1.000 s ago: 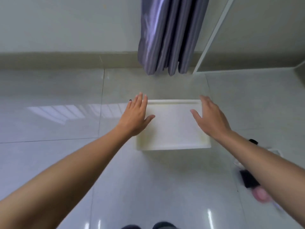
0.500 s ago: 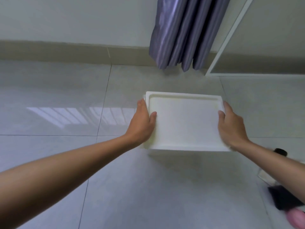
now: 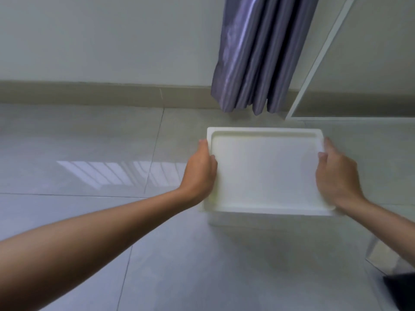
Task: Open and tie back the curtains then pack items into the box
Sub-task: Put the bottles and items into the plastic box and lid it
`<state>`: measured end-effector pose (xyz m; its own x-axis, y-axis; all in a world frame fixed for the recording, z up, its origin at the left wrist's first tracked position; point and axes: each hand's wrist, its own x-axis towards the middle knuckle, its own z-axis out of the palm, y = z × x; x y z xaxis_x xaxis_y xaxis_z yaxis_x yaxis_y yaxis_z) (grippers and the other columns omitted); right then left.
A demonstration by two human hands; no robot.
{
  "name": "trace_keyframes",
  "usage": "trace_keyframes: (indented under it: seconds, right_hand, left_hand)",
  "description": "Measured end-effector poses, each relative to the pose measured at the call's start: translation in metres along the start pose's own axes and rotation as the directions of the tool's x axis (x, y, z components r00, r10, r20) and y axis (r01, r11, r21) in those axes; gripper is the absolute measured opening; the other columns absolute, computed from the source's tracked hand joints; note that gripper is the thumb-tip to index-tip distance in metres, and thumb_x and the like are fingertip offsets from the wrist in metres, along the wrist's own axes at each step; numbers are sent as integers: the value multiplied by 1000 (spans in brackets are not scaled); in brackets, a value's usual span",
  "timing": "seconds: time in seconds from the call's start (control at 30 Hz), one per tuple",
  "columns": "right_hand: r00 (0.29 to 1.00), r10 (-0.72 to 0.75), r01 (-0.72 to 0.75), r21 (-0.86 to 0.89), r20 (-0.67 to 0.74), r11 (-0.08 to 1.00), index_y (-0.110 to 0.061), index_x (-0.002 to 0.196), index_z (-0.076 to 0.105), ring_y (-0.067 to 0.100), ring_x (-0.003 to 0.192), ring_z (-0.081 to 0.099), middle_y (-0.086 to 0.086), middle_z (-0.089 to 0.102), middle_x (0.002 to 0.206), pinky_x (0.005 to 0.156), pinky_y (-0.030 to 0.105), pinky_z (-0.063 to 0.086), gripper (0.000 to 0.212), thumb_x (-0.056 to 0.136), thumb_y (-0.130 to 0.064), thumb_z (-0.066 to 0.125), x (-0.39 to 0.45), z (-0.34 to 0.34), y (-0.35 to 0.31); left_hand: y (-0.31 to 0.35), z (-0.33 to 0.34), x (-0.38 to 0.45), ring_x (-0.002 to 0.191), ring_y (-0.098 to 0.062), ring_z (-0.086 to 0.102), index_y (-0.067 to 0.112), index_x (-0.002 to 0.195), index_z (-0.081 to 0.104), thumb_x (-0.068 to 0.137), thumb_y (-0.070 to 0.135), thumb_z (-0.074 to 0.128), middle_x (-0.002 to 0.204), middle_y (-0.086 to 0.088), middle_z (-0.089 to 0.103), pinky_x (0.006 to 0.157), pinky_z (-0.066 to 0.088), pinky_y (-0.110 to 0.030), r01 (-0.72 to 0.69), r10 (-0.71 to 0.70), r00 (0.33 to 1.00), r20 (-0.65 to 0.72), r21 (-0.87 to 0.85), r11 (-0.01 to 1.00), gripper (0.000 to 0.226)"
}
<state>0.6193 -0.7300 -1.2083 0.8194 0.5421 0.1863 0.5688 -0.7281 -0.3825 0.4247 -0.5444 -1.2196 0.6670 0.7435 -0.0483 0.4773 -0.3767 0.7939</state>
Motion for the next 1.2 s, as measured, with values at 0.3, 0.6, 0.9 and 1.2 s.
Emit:
trace_keyframes:
  seconds: [0.3, 0.6, 0.9, 1.2]
  right_hand:
    - [992, -124, 102, 364, 38, 926, -10, 112, 60, 29, 87, 57, 8, 66, 97, 68, 29, 35, 25, 91, -13, 46, 47, 25, -124]
    - [834, -335, 120, 447, 439, 886, -9, 105, 64, 32, 99, 62, 14, 68, 107, 80, 34, 49, 26, 86, -26, 57, 13, 122, -271]
    - [477, -180, -7, 208, 860, 978, -8, 95, 48, 20, 67, 45, 3, 46, 79, 60, 30, 41, 19, 92, -26, 51, -46, 193, -288]
    - [417, -156, 77, 136, 895, 988, 2, 146, 25, 28, 113, 51, 14, 49, 131, 87, 31, 43, 66, 95, -30, 52, -60, 203, -278]
  left_hand:
    - [-23, -110, 24, 101, -26, 54, 14, 124, 52, 83, 1, 35, 115, -7, 61, 78, 42, -29, 183, -201, 920, -337, -86, 979, 46]
    - [-152, -208, -23, 93, -37, 59, 8, 111, 61, 77, 3, 37, 110, -19, 61, 76, 51, -38, 581, -535, 703, -468, -56, 812, 42]
    - [-245, -194, -82, 114, -34, 49, 6, 135, 37, 88, 25, 48, 135, -14, 41, 92, 47, -43, 821, -817, 566, -112, -17, 571, 52]
    - [-256, -167, -79, 130, -34, 34, 1, 146, 16, 90, 24, 52, 149, -17, 24, 98, 37, -39, 818, -818, 572, -57, 103, 566, 69]
